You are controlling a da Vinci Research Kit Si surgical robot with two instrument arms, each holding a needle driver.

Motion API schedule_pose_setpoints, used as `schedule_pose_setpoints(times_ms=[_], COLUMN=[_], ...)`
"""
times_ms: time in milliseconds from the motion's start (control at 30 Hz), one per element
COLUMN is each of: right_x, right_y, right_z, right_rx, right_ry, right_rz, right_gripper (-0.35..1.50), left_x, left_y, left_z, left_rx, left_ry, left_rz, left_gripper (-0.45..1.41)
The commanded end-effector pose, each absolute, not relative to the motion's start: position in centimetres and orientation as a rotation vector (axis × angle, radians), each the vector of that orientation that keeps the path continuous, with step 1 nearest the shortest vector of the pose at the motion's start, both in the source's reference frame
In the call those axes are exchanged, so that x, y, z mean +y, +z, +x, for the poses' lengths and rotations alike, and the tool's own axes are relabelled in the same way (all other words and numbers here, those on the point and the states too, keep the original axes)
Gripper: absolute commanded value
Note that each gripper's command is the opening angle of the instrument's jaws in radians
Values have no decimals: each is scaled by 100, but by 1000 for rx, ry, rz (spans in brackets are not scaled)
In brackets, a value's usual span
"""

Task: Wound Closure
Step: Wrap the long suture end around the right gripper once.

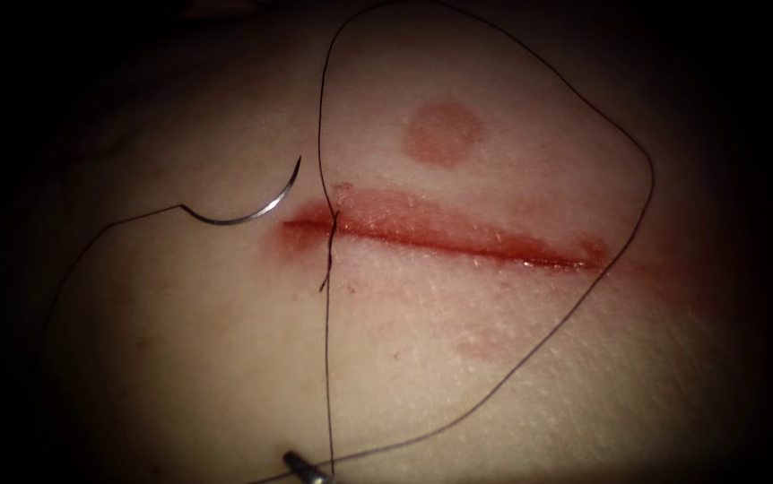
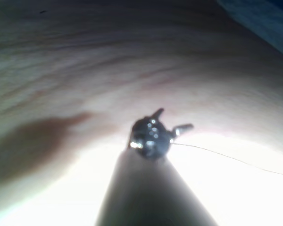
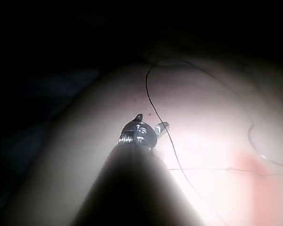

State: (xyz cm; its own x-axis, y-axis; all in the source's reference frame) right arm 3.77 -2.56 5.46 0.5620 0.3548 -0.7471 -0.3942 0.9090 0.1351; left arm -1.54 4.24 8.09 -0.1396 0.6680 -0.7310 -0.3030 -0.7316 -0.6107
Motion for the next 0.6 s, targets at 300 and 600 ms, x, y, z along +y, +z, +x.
schedule_pose_setpoints(times_ms=[300,600], right_x=[-262,-252], right_y=[533,512], right_z=[362,341], right_rx=[858,839], right_ry=[449,474], right_rz=[-51,-44], right_gripper=[146,146], left_x=[381,339], left_y=[789,755], left_z=[-144,-108], left_rx=[-469,-504], left_ry=[1908,1868], left_rz=[-1550,-1594], left_gripper=[65,65])
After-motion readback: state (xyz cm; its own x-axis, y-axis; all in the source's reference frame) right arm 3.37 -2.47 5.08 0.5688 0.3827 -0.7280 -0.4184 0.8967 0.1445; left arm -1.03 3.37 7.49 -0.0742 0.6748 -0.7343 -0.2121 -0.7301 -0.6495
